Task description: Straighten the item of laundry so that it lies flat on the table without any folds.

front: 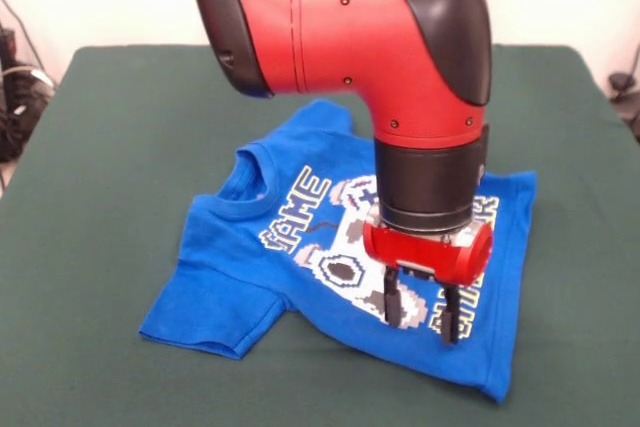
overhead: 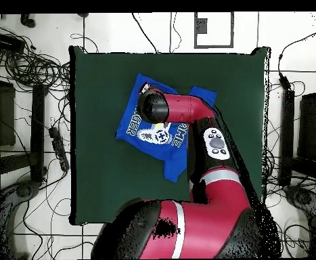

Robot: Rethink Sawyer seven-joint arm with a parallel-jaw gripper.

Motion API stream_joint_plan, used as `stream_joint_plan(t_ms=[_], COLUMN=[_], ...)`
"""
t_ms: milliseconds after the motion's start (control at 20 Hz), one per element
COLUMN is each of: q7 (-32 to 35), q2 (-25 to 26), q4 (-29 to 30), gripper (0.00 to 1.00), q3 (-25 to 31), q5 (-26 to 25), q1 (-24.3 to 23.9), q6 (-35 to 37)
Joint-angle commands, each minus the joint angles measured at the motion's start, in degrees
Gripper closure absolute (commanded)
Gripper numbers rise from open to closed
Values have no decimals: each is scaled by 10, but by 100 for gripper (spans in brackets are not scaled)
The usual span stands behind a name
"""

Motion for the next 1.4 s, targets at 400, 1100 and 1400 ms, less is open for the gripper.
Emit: stream_joint_plan(t_ms=[400, 1100, 1400], q7=[14, 50, 119], q2=[-13, -4, -3], q4=[48, 57, 48], gripper=[0, 0, 0], q3=[24, 20, -33], q5=[-1, 14, 34], q1=[15, 37, 97], q6=[24, 17, 12])
